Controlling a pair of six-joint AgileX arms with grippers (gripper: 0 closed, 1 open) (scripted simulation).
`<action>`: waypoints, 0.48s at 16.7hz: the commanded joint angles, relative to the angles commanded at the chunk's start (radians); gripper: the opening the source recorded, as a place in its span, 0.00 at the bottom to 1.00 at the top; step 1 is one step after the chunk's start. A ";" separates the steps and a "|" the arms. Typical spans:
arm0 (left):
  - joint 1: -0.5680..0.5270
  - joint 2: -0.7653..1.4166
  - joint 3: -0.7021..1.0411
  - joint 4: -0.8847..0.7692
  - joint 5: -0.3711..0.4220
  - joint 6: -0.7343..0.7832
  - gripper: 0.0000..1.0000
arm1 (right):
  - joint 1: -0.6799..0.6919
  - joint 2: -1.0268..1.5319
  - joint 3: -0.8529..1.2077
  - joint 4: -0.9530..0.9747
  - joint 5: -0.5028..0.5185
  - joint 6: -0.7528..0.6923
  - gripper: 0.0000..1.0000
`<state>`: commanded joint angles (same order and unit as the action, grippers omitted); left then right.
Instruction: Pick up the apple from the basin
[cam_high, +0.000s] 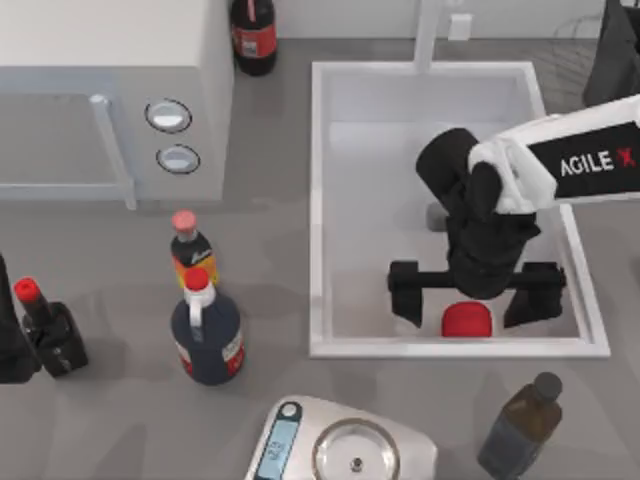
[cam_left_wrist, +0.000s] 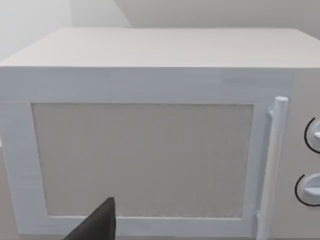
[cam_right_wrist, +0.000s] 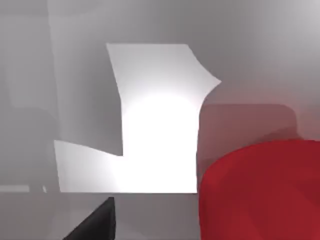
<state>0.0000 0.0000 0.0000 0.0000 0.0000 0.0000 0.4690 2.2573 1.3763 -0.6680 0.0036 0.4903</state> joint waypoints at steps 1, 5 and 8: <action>0.000 0.000 0.000 0.000 0.000 0.000 1.00 | 0.000 0.030 -0.019 0.049 0.000 0.000 1.00; 0.000 0.000 0.000 0.000 0.000 0.000 1.00 | 0.002 0.100 -0.061 0.139 0.001 0.002 1.00; 0.000 0.000 0.000 0.000 0.000 0.000 1.00 | 0.002 0.100 -0.061 0.139 0.001 0.002 1.00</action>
<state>0.0000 0.0000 0.0000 0.0000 0.0000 0.0000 0.4708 2.3575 1.3155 -0.5288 0.0047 0.4921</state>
